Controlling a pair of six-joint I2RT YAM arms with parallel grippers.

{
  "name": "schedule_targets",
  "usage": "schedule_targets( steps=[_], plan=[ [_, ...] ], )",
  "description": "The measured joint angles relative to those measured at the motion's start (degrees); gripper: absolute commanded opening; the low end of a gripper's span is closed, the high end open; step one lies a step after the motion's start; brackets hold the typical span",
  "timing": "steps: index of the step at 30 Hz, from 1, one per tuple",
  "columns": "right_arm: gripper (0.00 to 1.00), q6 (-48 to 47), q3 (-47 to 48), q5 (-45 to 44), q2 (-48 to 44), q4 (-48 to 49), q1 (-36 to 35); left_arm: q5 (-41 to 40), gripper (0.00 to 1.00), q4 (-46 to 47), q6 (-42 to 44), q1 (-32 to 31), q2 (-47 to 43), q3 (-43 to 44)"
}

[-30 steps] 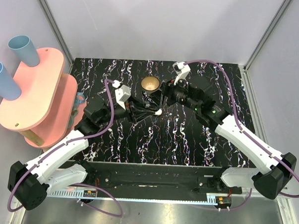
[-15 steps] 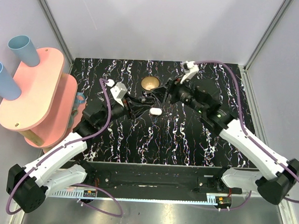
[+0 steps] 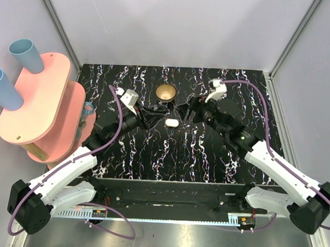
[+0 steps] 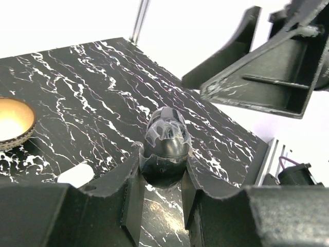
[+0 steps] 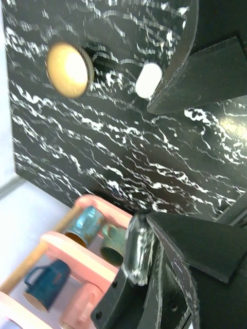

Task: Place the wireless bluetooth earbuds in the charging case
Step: Close the charging case with the earbuds, then place the charging case with the earbuds at the center of the board.

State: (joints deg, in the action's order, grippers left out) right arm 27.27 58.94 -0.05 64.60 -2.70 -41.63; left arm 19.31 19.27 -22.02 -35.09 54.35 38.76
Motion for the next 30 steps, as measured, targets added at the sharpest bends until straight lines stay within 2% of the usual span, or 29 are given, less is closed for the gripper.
schedule_targets(
  steps=[6,11,18,30],
  plan=[
    [0.89,-0.7,-4.6,-12.0,-7.0,-0.2,0.0,-4.4,0.08,1.4,-3.4,0.6,-2.7,-3.3],
    [0.90,-0.2,-5.7,-15.5,-7.3,-0.3,0.0,-6.4,0.08,2.3,-8.2,2.3,-3.2,-7.1],
    [0.91,1.4,-5.9,-14.7,-6.8,-0.6,1.1,-5.0,0.08,6.6,-15.4,4.7,0.4,-8.7],
    [0.92,5.7,-5.9,-6.2,-5.5,-1.9,5.8,1.0,0.07,13.8,-24.8,6.3,10.4,-9.7]
  ],
)
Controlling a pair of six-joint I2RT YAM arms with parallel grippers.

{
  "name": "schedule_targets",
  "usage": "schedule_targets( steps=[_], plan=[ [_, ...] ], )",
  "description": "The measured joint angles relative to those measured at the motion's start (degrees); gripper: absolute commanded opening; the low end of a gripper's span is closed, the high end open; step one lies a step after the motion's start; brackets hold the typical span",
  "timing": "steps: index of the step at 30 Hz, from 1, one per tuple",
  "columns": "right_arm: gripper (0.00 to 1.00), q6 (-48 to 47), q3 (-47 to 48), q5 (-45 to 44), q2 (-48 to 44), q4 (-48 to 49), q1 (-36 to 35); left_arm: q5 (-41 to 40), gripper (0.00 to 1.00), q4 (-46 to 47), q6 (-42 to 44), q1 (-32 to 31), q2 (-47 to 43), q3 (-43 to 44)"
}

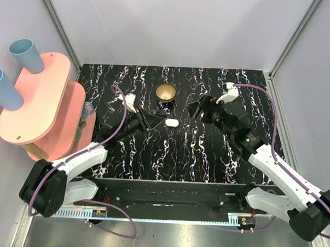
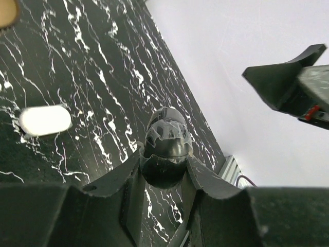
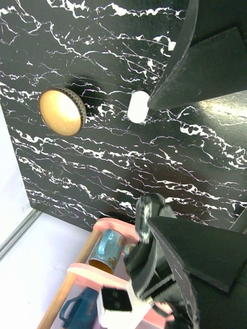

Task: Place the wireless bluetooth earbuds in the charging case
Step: Place the charging case with the earbuds at the center of the board.

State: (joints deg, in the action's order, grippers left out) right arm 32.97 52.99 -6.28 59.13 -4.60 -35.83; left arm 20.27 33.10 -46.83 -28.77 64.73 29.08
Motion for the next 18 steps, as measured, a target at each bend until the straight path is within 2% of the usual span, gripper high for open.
schedule_targets(
  steps=[10,18],
  plan=[
    [0.92,2.7,-0.2,5.4,0.2,-1.8,3.0,3.1,0.07,6.2,-6.8,-1.6,12.3,0.0],
    [0.92,4.1,-0.2,7.3,1.9,-2.5,3.4,3.7,0.08,17.6,-14.7,-4.2,21.9,0.0]
  ],
)
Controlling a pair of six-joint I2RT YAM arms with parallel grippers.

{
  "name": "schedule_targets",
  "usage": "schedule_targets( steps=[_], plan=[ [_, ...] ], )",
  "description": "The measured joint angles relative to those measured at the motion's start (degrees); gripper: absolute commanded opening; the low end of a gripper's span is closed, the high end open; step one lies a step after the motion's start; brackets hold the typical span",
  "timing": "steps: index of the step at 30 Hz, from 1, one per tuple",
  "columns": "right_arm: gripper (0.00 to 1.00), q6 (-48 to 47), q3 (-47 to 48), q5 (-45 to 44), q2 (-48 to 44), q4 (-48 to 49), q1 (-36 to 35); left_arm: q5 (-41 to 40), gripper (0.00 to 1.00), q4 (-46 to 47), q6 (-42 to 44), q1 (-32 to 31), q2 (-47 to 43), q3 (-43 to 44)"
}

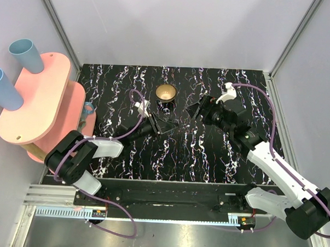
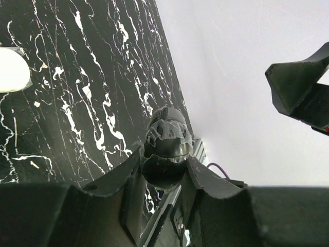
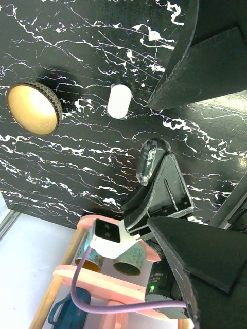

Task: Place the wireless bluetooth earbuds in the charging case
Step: Place the charging case with the earbuds at the center of the board.

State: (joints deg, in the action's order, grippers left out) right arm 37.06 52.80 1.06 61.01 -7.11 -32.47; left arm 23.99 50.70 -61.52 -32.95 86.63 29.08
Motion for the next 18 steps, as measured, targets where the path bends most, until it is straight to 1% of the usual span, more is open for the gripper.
schedule_targets(
  steps=[4,12,14,18],
  plan=[
    [0.92,0.1,0.0,0.1,0.0,-0.1,0.0,-0.3,0.08,4.2,-3.1,-0.4,3.1,-0.7],
    [0.92,0.6,-0.1,0.1,0.0,0.0,0.0,-1.8,0.09,9.4,-7.6,-1.0,8.0,-1.4],
    [0.92,0.6,-0.3,0.1,0.0,0.0,0.1,-2.0,0.08,13.1,-9.5,-1.2,11.9,-1.4],
    [0.92,0.6,-0.5,0.1,0.0,0.0,0.1,-2.4,0.09,16.5,-12.8,-1.7,19.2,-1.5]
  ],
)
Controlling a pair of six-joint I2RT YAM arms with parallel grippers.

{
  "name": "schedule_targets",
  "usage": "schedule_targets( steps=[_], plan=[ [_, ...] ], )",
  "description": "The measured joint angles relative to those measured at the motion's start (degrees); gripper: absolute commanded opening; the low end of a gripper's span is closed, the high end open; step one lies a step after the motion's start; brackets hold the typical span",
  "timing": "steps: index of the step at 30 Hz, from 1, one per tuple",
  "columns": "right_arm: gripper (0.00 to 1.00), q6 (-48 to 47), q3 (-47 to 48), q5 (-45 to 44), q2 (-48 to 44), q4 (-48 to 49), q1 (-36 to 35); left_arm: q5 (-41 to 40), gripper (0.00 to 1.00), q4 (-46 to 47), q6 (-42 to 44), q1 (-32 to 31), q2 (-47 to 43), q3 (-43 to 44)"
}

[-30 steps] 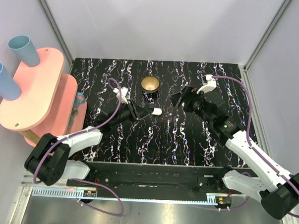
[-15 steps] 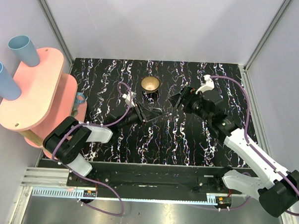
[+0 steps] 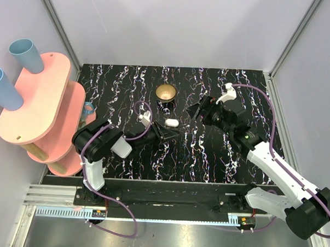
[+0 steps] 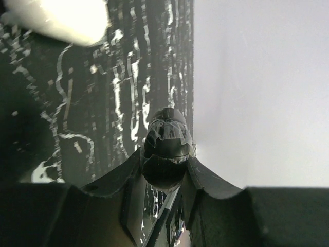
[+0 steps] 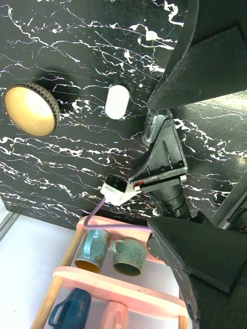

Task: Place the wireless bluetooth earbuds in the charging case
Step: Place the charging case with the earbuds at the center of the board.

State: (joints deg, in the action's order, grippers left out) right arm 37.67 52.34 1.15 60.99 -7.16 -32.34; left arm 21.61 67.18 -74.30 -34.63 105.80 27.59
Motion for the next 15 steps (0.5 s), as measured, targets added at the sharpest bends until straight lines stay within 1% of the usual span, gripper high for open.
schedule_targets(
  steps=[4,7,9,11,12,15],
  plan=[
    [0.92,0.0,-0.2,0.0,0.0,0.0,0.1,-0.7,0.14,0.3,-1.9,-0.6,2.8,-0.7],
    [0.92,0.0,-0.5,0.0,0.0,0.0,0.1,-0.9,0.13,0.5,-2.5,-0.8,2.8,-1.0],
    [0.92,0.0,-0.6,0.0,0.0,0.0,0.1,-1.0,0.14,0.4,-2.8,-0.8,3.0,-0.9],
    [0.92,0.0,-0.6,0.0,0.0,0.0,0.1,-1.0,0.18,-0.4,-3.2,-0.8,3.6,-0.4],
    [0.92,-0.1,-0.6,0.0,0.0,0.0,0.1,-1.1,0.21,-0.7,-3.4,-0.8,3.9,-0.1],
    [0.92,-0.1,-0.6,0.0,0.0,0.0,0.1,-1.7,0.27,-1.9,-3.7,-0.8,4.3,0.2]
  ],
)
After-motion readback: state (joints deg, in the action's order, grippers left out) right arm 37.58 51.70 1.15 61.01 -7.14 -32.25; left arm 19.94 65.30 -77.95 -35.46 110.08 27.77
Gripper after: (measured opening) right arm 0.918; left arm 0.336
